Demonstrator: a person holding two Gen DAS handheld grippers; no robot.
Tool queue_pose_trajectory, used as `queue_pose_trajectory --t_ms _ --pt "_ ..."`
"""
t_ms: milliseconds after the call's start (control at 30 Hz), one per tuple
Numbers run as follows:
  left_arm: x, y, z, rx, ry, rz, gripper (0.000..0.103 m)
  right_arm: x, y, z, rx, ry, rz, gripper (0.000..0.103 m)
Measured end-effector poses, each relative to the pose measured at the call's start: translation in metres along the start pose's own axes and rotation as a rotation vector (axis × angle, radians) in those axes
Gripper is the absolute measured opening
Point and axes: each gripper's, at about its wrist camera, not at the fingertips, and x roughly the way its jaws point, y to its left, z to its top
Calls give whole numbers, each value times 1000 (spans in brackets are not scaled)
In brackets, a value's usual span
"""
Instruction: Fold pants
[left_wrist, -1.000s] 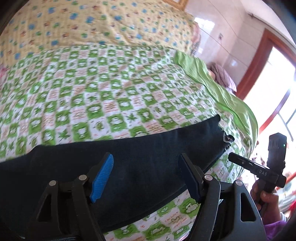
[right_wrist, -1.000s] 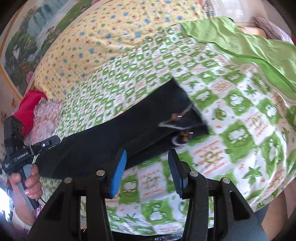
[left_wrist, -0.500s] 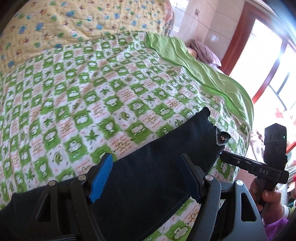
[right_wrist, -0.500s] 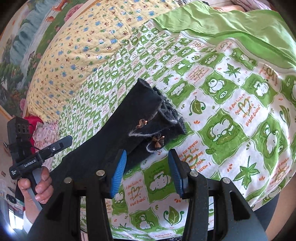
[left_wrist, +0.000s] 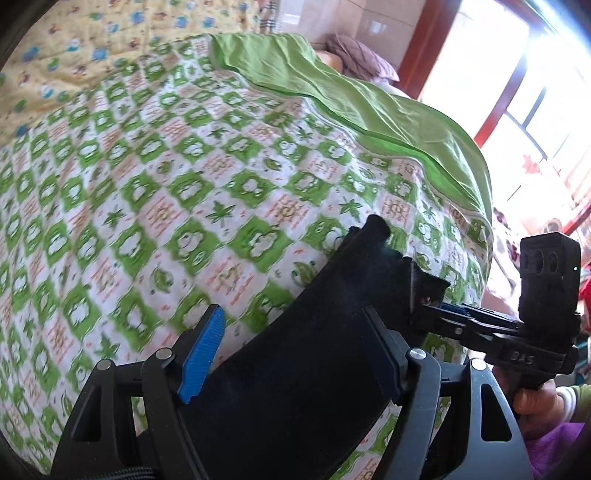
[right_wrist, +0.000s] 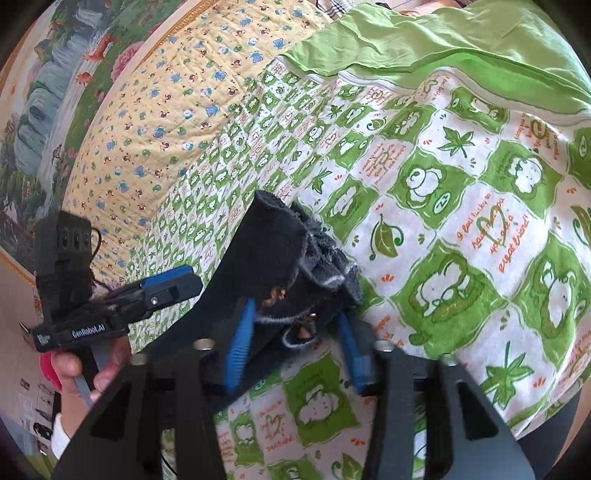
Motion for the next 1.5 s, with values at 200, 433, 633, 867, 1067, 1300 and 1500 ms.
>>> queue_pose_trajectory --t_ms 200,433,633,867,1067,1300,1500 --pt "24 -18 18 74 47 -46 74 -5 -28 -1 71 9 106 14" --pt "57 -32 30 119 133 -185 56 -8 -31 -4 59 8 141 14" --pt "69 -29 36 109 135 -258 26 -6 -27 -5 12 8 125 14" --pt "37 -19 32 76 45 -296 13 -10 -13 0 -18 0 158 14" --pt "-14 -9 25 55 -60 -300 13 -21 16 6 -79 -16 293 14" --pt "-76 13 -3 -9 -169 -278 13 -16 61 2 -162 21 445 14" --pt "-103 31 -36 -45 -208 -228 12 11 100 -13 -213 124 524 14"
